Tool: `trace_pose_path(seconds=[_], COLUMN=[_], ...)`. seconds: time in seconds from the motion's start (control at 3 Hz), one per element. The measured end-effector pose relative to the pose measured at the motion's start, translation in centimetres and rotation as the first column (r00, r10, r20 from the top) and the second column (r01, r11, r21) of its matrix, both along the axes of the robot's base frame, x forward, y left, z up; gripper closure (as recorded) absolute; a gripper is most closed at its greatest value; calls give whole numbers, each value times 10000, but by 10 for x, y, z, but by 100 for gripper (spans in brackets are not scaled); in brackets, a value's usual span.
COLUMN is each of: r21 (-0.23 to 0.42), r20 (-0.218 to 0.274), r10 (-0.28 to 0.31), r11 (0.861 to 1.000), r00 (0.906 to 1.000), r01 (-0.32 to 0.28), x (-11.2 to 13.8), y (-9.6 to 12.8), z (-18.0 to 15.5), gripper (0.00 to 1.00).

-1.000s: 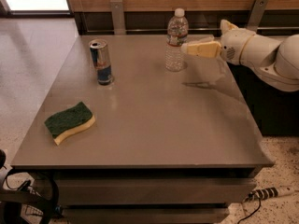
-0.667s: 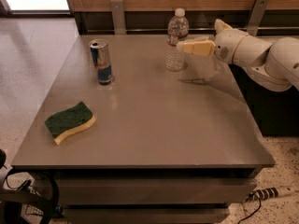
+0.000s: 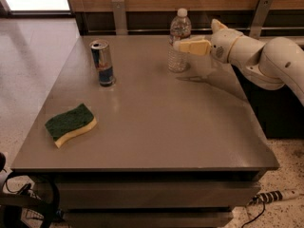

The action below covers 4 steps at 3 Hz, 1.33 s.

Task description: Move water bottle near sponge

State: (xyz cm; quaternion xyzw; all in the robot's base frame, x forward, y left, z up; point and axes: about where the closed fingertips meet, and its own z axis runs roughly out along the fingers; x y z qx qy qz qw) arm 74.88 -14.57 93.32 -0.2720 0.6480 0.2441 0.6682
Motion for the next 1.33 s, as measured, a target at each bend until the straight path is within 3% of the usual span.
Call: trace_pose_path(seconds=[0.33, 1.33], r21=[-70, -260], r20=[-133, -177], r10=[64, 227], r11=[10000, 9994], r00=[9999, 9996], r01=[-65, -232], x=[7, 11], y=[7, 23], z=[-4, -5], gripper=[0, 70])
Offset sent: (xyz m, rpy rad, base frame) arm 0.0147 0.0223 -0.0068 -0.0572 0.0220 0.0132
